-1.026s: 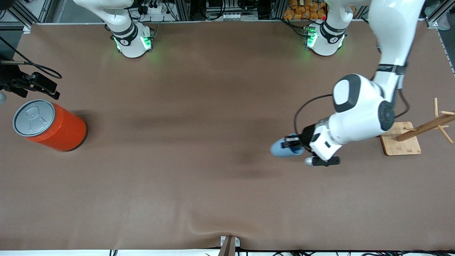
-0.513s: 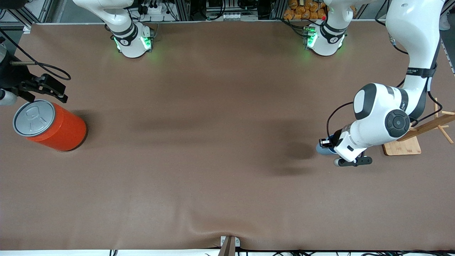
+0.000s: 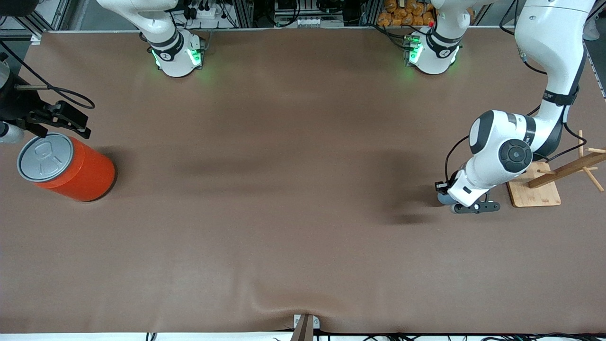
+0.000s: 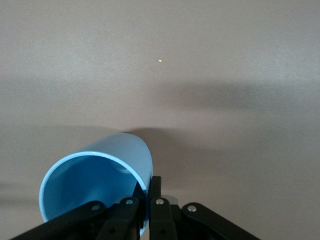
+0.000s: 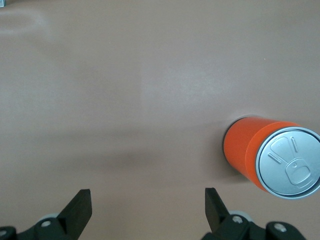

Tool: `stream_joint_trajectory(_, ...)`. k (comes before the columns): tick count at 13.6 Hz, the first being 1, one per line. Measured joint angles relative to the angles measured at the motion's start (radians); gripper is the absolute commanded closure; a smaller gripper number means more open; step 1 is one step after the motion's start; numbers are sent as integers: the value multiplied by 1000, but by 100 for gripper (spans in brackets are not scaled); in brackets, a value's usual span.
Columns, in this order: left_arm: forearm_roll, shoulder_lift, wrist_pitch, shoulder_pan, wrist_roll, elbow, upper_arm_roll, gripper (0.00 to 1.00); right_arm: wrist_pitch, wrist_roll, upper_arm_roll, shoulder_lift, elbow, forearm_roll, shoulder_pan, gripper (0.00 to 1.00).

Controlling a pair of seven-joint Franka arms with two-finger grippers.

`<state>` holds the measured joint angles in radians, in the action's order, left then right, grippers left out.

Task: Flip cup
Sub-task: 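Rotate the cup upright with the left gripper and lower it beside the wooden stand, then open the left gripper and lift it away from the cup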

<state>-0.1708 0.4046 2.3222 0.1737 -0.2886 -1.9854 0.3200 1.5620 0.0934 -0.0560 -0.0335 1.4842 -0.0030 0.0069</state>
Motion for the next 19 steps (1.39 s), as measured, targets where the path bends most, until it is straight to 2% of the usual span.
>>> stream_joint_trajectory(5, -1, -7, 2, 3, 0, -6, 0, 98, 0, 0, -2, 0, -1, 0, 6, 0)
stream_joint_trajectory(6, -1, -7, 2, 3, -2, -7, 0, 82, -1, 0, -1, 0, -1, 0, 6, 0)
stream_joint_trajectory(7, -1, -7, 2, 3, -6, -8, 0, 39, -2, 0, 0, 0, -1, 0, 6, 0)
stream_joint_trajectory(8, -1, -7, 2, 3, -10, -9, 0, 0, -6, 0, 2, 0, -1, 0, 6, 0)
stream_joint_trajectory(11, -1, -7, -4, 4, -19, -10, 0, 0, -37, 1, 18, 0, -6, -4, -8, 0)
stream_joint_trajectory(13, -1, -9, -47, 4, -19, 19, 0, 0, -44, 1, 30, 0, -7, -4, -56, 0)
stream_joint_trajectory(15, -1, -18, -161, 5, -19, 108, 0, 0, -45, -3, 35, -4, -5, -3, -97, 0)
stream_joint_trajectory(19, -2, -57, -418, 4, -18, 353, 6, 0, -46, -2, 31, -7, -6, -14, -101, 0)
